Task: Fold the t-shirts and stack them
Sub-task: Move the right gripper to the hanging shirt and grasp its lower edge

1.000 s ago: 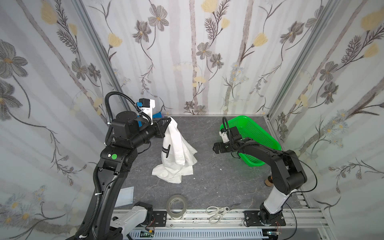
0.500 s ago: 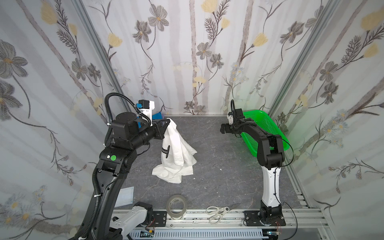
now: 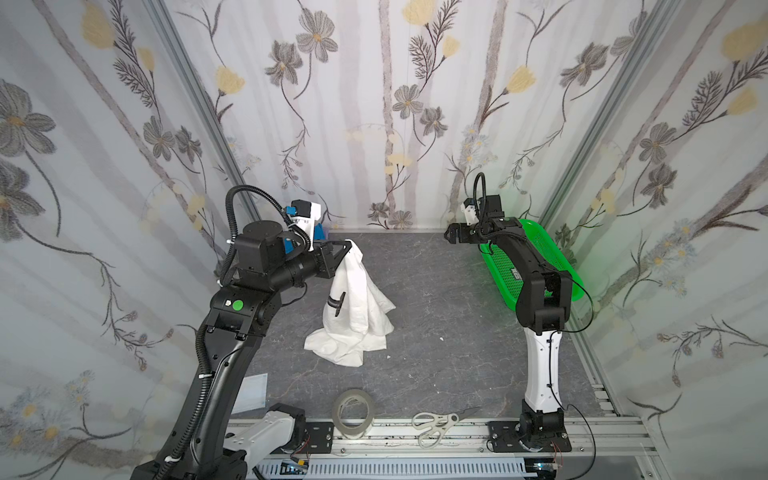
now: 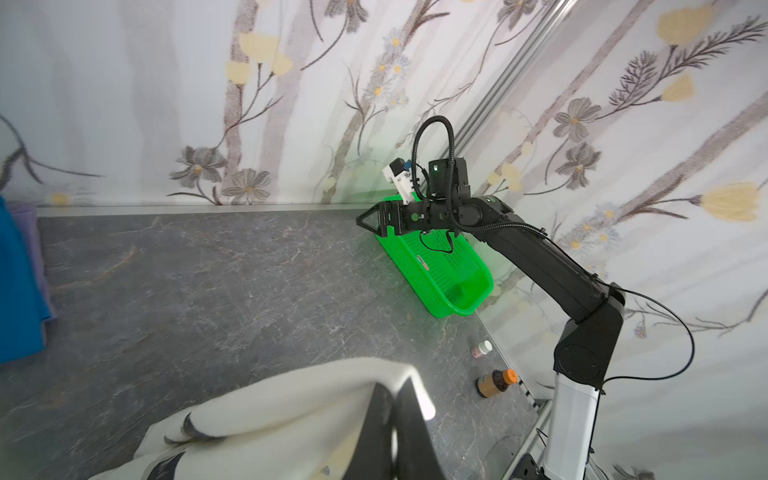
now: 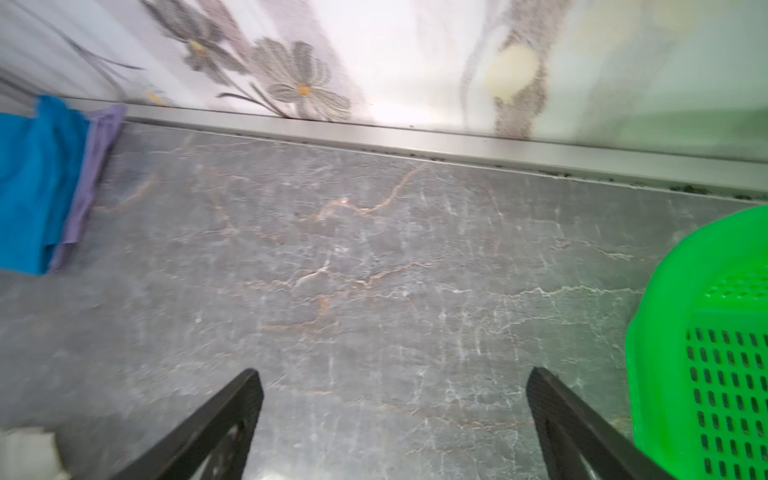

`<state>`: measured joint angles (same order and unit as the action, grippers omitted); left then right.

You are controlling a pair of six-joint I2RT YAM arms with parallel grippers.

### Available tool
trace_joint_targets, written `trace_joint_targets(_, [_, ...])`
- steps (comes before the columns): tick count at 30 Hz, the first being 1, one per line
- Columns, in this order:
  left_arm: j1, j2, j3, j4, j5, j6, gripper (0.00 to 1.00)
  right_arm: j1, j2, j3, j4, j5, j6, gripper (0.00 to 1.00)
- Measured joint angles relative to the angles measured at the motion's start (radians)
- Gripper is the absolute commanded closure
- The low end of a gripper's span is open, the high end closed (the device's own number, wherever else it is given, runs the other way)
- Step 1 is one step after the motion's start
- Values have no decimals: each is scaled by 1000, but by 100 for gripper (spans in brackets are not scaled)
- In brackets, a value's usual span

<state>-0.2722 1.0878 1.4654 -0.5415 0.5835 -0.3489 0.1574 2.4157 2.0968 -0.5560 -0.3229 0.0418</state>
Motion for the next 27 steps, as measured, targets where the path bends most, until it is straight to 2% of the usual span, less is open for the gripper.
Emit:
trace_joint_targets(3, [-10,15,19,26,59,-14,100,43,-204,-264,85,-114,-21,0])
trace_joint_targets(8, [-24,46,52,113,183,-48,100,175,-729,-803,332,-304,-33,0])
trace_joint_targets(12, [-59,110,109,211,238,-100,100,236,-1010,-1061,484,-307,26,0])
trace_joint_targets(14, [-86,143,138,249,238,-109,100,304,-1149,-1168,518,-269,53,0])
trace_joint_targets(17, [-126,178,163,288,195,-122,100,413,-1303,-1249,553,-226,78,2])
trace_joint_targets(20, [-168,214,176,313,118,-122,100,476,-1401,-1295,592,-146,130,8])
trace_joint_targets(23, [-203,230,176,313,44,-122,100,527,-1425,-1305,620,-117,167,17])
trace_joint_targets(27, [-230,237,176,328,-23,-122,100,567,-1373,-1282,639,-82,196,30])
